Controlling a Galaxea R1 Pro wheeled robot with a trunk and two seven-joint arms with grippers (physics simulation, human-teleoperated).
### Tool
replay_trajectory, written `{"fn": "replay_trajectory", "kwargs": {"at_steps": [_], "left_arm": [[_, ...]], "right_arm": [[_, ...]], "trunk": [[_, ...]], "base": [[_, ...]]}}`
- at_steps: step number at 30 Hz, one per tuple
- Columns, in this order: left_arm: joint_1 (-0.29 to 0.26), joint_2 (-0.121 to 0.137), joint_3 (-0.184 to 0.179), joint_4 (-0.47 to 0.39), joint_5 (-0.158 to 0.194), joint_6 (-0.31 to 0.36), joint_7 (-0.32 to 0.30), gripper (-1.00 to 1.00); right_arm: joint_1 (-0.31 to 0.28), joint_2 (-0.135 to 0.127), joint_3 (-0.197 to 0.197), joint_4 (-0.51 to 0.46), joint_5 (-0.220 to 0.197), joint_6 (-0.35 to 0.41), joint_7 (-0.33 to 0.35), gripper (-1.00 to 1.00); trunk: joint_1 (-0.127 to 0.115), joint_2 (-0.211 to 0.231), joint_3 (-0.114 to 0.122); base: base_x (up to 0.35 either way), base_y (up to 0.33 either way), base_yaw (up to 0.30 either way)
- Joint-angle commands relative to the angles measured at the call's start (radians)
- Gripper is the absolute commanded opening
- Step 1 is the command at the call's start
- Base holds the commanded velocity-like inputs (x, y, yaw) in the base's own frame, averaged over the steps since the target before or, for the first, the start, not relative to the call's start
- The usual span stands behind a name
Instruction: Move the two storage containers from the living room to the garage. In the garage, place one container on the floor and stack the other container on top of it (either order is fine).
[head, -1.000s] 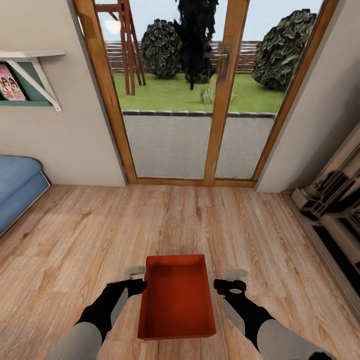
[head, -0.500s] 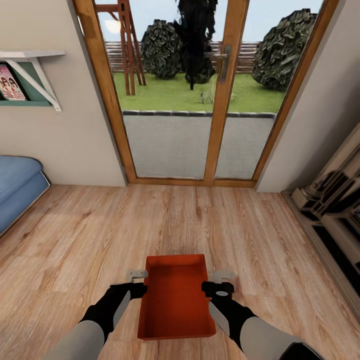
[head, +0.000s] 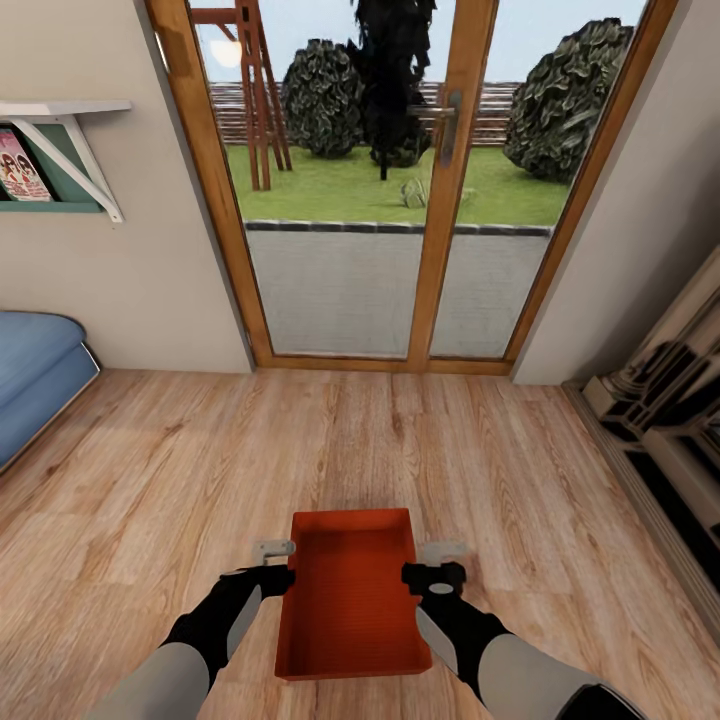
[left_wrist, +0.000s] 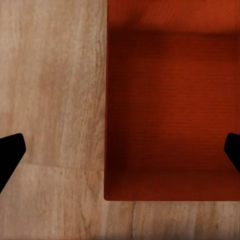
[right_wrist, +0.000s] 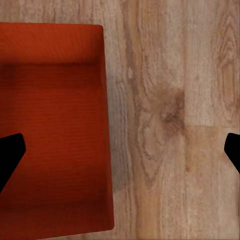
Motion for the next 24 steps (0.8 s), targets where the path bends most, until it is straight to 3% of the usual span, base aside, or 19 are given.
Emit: {"fn": "replay_trajectory", "kwargs": {"at_steps": [1, 10, 16, 24], "left_arm": [[0.0, -0.001, 0.006, -0.001, -0.001, 0.003, 0.0, 1.0], [0.0, -0.001, 0.007, -0.014, -0.008, 0.008, 0.0, 1.0], [0.0, -0.007, 0.008, 0.003, -0.002, 0.008, 0.0, 1.0], [0.0, -0.003, 0.013, 0.097, -0.004, -0.005, 0.0, 1.0]], "right_arm": [[-0.001, 0.002, 0.008, 0.0, 0.013, 0.0, -0.006, 1.0], [-0.001, 0.0, 0.006, 0.001, 0.024, -0.002, -0.004, 1.0], [-0.001, 0.003, -0.002, 0.081, 0.015, -0.044, 0.014, 1.0], [-0.001, 0.005, -0.002, 0.114, 0.016, -0.063, 0.025, 1.0]], "trunk": [[0.0, 0.0, -0.001], [0.0, 0.0, -0.001], [0.0, 0.0, -0.001], [0.0, 0.0, -0.001]], "base": [[0.0, 0.0, 0.0], [0.0, 0.0, 0.0], [0.0, 0.0, 0.0], [0.0, 0.0, 0.0]]}}
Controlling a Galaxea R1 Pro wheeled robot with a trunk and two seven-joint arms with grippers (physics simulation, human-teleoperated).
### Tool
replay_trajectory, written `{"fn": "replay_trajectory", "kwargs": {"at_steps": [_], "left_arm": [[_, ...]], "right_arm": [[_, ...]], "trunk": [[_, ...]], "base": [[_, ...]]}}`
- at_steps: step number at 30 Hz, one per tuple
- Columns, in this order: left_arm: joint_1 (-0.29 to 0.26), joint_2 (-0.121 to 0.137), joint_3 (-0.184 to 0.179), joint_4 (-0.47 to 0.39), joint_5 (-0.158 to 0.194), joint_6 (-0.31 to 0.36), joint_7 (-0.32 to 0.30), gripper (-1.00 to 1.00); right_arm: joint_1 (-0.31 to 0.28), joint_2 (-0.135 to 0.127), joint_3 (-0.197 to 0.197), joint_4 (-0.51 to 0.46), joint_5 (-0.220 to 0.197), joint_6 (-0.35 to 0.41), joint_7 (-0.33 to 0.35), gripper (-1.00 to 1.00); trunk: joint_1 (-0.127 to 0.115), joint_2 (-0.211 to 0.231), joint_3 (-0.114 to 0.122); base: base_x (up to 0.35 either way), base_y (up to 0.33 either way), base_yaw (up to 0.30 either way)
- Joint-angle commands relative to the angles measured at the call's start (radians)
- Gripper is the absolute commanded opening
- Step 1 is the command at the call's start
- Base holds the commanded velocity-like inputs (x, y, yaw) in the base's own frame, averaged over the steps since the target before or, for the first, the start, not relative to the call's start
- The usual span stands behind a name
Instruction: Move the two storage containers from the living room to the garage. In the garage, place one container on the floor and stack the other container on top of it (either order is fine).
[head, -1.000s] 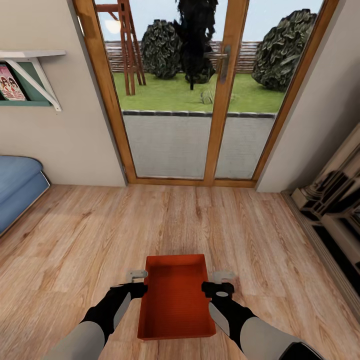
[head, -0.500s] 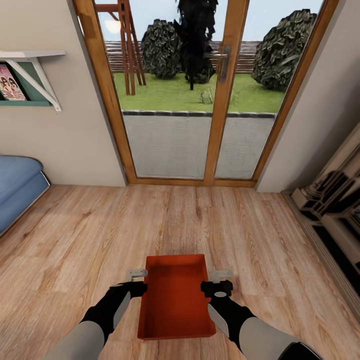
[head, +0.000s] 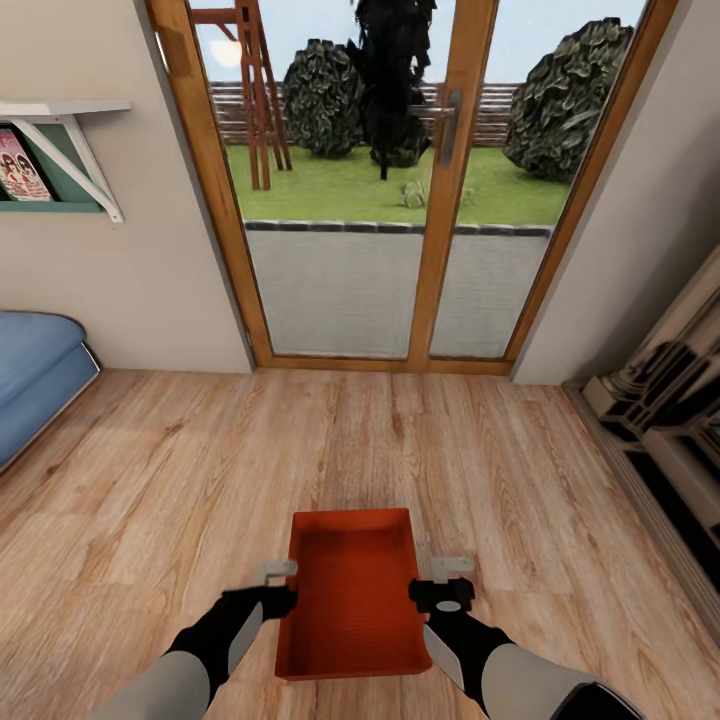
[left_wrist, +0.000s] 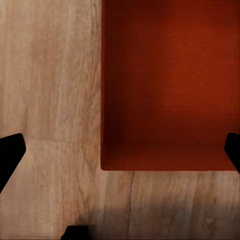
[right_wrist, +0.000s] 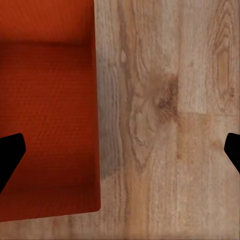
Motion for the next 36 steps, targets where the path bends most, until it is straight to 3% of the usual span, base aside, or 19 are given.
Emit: {"fn": "replay_trajectory", "kwargs": {"at_steps": [1, 15, 21, 36], "left_arm": [[0.0, -0.001, 0.008, 0.001, -0.004, 0.005, 0.0, 1.0], [0.0, -0.002, 0.008, -0.007, -0.006, 0.006, 0.015, 1.0], [0.0, -0.003, 0.008, -0.006, -0.005, 0.006, 0.047, 1.0], [0.0, -0.003, 0.006, -0.008, -0.006, 0.003, 0.049, 1.0]], "right_arm": [[-0.001, 0.0, 0.009, 0.002, -0.011, -0.005, -0.002, 1.0], [-0.001, 0.017, 0.009, 0.005, -0.009, -0.004, -0.002, 1.0], [-0.001, 0.012, 0.006, 0.006, -0.016, -0.004, -0.003, 1.0], [-0.001, 0.01, 0.006, 0.009, -0.018, 0.012, -0.003, 1.0]], "trunk": [[0.0, 0.0, -0.001], [0.0, 0.0, -0.001], [0.0, 0.0, -0.001], [0.004, -0.007, -0.004]], "base": [[0.0, 0.0, 0.0], [0.0, 0.0, 0.0], [0.0, 0.0, 0.0], [0.0, 0.0, 0.0]]}}
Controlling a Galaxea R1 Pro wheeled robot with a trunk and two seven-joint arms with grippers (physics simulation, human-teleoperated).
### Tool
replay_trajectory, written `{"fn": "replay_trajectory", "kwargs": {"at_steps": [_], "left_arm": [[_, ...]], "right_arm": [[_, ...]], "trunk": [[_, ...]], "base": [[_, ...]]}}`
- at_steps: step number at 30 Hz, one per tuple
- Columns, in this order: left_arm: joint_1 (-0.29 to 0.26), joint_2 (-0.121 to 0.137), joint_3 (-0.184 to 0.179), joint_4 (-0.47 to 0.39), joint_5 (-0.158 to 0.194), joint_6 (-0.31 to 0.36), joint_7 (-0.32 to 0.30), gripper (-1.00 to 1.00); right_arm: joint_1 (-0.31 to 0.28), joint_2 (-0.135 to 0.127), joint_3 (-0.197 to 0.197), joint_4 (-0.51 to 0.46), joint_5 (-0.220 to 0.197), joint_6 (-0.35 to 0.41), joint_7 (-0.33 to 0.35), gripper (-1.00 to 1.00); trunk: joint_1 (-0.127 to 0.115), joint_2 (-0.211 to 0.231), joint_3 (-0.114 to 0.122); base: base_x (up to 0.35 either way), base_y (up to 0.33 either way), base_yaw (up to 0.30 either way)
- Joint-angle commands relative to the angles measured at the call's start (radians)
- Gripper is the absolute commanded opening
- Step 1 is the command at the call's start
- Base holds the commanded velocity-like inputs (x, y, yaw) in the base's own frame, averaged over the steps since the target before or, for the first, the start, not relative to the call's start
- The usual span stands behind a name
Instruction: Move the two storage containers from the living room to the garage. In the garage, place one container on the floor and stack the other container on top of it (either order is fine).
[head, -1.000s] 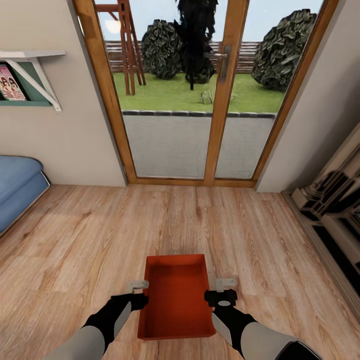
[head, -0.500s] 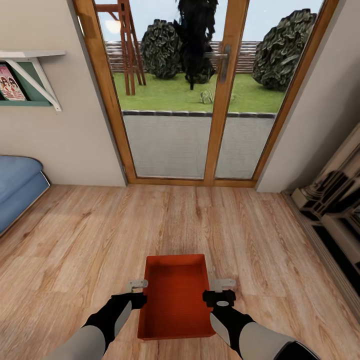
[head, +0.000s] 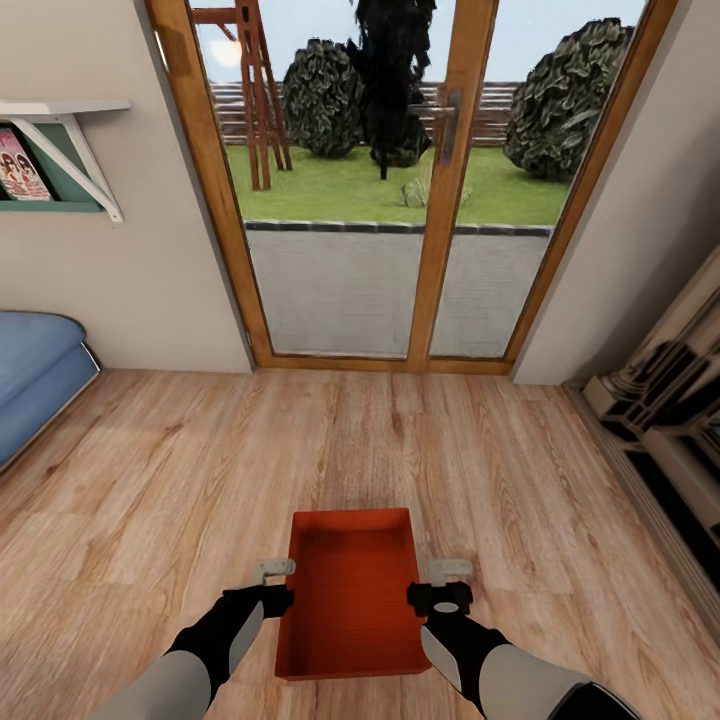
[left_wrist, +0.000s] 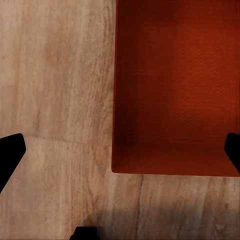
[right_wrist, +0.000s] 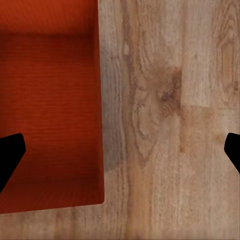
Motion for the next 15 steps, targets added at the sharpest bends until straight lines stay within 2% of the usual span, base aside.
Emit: {"fn": "replay_trajectory", "kwargs": {"at_steps": [1, 15], "left_arm": [[0.0, -0.001, 0.007, -0.002, -0.005, 0.005, 0.0, 1.0], [0.0, -0.001, 0.007, -0.002, -0.004, 0.005, 0.0, 1.0]], "right_arm": [[-0.001, 0.0, 0.007, 0.001, -0.01, -0.004, -0.003, 1.0], [-0.001, 0.0, 0.005, 0.0, -0.009, -0.015, -0.003, 1.0]], "trunk": [[0.004, -0.008, -0.004], [0.058, -0.106, -0.048]], "base": [[0.0, 0.0, 0.0], [0.0, 0.0, 0.0]]}}
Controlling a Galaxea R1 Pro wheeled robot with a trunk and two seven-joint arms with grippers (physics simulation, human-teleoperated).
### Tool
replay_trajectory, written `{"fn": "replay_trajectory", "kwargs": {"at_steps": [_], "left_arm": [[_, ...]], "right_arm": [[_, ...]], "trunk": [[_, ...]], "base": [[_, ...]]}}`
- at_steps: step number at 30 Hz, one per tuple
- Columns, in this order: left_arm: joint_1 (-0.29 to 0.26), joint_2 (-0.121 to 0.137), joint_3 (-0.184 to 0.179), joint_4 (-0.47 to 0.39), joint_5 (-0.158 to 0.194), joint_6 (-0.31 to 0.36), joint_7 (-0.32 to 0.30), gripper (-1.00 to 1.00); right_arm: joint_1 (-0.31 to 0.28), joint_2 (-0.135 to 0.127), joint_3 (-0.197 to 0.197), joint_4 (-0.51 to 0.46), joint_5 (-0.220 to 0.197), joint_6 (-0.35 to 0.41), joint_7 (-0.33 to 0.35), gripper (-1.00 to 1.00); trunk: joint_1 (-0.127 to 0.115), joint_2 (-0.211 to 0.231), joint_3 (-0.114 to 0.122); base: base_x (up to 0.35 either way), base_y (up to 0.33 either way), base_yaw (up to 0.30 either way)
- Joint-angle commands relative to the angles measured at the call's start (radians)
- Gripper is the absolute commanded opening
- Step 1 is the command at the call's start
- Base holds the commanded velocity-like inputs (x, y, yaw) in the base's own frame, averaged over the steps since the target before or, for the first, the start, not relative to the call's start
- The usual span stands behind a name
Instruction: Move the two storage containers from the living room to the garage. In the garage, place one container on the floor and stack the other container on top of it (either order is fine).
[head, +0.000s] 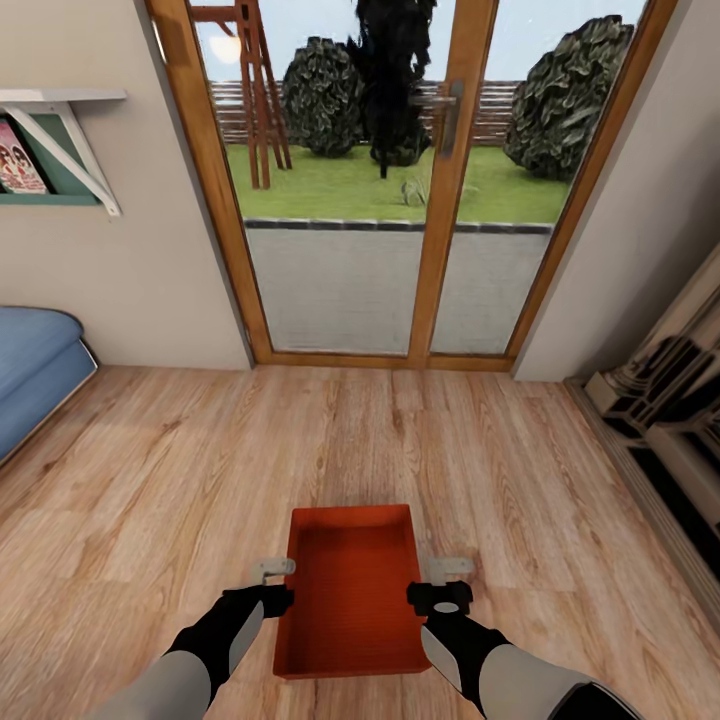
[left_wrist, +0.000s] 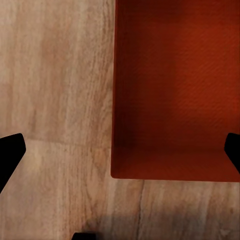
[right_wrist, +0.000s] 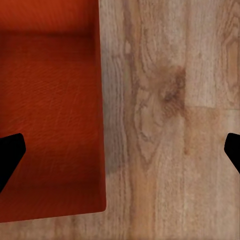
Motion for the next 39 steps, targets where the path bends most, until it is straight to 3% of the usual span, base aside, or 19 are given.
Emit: {"fn": "replay_trajectory", "kwargs": {"at_steps": [1, 5, 10, 32, 39], "left_arm": [[0.0, -0.001, 0.007, -0.002, -0.005, 0.006, 0.0, 1.0], [0.0, -0.001, 0.007, -0.003, -0.005, 0.006, 0.0, 1.0], [0.0, 0.0, 0.007, -0.004, -0.005, 0.006, 0.0, 1.0], [0.0, 0.001, 0.008, -0.007, -0.004, 0.006, 0.001, 1.0], [0.0, 0.001, 0.008, -0.008, -0.005, 0.006, 0.001, 1.0]], "right_arm": [[-0.001, 0.0, 0.008, 0.001, -0.011, -0.005, -0.003, 1.0], [-0.001, 0.0, 0.008, 0.001, -0.01, -0.006, -0.003, 1.0], [0.0, 0.001, 0.008, -0.001, -0.008, -0.007, -0.003, 1.0], [0.0, 0.007, 0.017, -0.002, 0.005, -0.009, -0.002, 1.0], [0.001, 0.007, 0.017, -0.004, 0.006, -0.011, -0.001, 1.0]], "trunk": [[0.004, -0.008, -0.004], [0.019, -0.036, -0.016], [0.019, -0.036, -0.016], [0.104, -0.19, -0.085], [0.104, -0.19, -0.085]], "base": [[0.0, 0.0, 0.0], [0.0, 0.0, 0.0], [0.0, 0.0, 0.0], [0.0, 0.0, 0.0], [0.0, 0.0, 0.0]]}}
